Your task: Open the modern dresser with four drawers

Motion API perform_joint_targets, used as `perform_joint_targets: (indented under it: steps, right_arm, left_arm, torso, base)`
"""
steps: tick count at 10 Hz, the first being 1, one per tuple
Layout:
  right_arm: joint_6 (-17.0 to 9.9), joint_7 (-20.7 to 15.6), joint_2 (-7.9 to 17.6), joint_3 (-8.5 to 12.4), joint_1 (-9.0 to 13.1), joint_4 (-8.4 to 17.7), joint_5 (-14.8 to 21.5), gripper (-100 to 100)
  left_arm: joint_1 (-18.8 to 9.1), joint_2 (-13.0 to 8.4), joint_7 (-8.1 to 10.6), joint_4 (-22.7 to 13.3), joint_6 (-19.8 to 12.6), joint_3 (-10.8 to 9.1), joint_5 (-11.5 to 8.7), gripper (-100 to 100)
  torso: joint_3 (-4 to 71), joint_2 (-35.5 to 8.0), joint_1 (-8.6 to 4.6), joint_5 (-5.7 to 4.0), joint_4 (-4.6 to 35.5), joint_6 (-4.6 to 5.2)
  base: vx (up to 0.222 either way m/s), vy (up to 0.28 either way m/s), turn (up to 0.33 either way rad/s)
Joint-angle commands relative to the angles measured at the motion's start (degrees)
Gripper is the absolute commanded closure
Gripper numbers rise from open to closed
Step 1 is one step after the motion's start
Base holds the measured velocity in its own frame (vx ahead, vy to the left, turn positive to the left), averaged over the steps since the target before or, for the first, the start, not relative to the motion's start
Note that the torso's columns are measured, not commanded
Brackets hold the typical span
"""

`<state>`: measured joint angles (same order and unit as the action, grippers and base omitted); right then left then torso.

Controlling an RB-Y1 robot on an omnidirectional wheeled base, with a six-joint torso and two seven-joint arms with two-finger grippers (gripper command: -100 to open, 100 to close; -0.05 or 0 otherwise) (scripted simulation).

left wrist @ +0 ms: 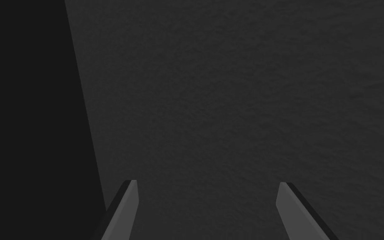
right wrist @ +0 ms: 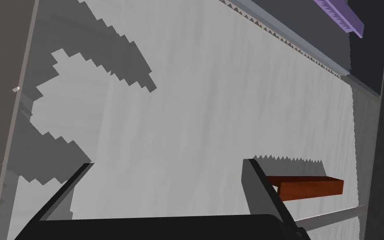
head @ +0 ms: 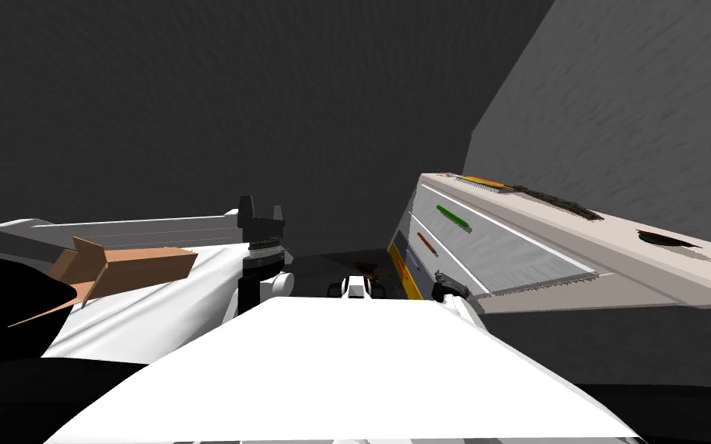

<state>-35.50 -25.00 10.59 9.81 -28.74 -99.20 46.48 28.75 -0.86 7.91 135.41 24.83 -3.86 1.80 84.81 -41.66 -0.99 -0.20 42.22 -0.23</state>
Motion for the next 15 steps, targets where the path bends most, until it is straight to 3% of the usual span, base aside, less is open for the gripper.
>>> perform_joint_targets:
  steps: [1, 4, 5, 7, 8, 9, 13, 15]
  right_arm:
    - [-4.1, -1.2, 0.0, 0.7, 1.0, 2.2, 3.4, -100]
    - [-9.9, -3.3, -0.2, 1.3, 2.3, 5.8, 7.9, -100]
    - [-10.6, -3.3, -0.2, 1.3, 2.3, 5.8, 7.9, -100]
    - [-15.8, -5.3, -0.6, 1.7, 3.8, 9.4, 11.7, -100]
    - [-16.7, -5.3, -0.6, 1.7, 3.8, 9.4, 12.1, -100]
    - [-19.5, -6.3, -0.8, 1.9, 4.6, 11.1, 14.1, -100]
    - [-19.5, -6.3, -0.8, 1.9, 4.6, 11.1, 14.1, -100]
    - [-24.5, -7.9, -1.3, 2.2, 6.0, 14.2, 17.8, -100]
  left_arm:
    - [0.0, 0.0, 0.00, 0.0, 0.0, 0.00, 0.0, 0]
    - [0.0, 0.0, 0.00, 0.0, 0.0, 0.00, 0.0, 0]
    - [0.0, 0.0, 0.00, 0.0, 0.0, 0.00, 0.0, 0]
    - [0.0, 0.0, 0.00, 0.0, 0.0, 0.00, 0.0, 0]
    - [0.0, 0.0, 0.00, 0.0, 0.0, 0.00, 0.0, 0]
    - [0.0, 0.0, 0.00, 0.0, 0.0, -0.01, 0.0, 0]
    - [0.0, 0.0, 0.00, 0.0, 0.0, -0.01, 0.0, 0]
    - [0.0, 0.0, 0.00, 0.0, 0.0, 0.00, 0.0, 0]
  torso:
    - [0.0, 0.1, -0.22, -0.12, 0.0, -0.13]
    - [0.1, 0.2, -0.30, -0.07, 0.1, -0.38]
    - [0.1, 0.3, -0.38, 0.00, 0.1, -0.48]
    - [0.1, 0.4, -0.44, -0.03, 0.1, -0.79]
    - [0.2, 0.5, -0.54, 0.00, 0.2, -0.94]
    - [0.2, 0.6, -0.62, 0.07, 0.2, -0.99]
    - [0.2, 0.3, -0.18, 0.30, 0.2, -0.77]
    - [0.1, 0.3, -0.30, 0.07, 0.1, -0.67]
  base:
    - [0.040, 0.025, 0.112]
    - [0.037, 0.017, 0.149]
    - [0.045, 0.011, 0.098]
    - [0.048, 0.004, 0.223]
    - [0.041, -0.001, 0.049]
    - [0.035, 0.002, 0.157]
    - [0.019, 0.002, 0.044]
    - [0.045, -0.003, 0.200]
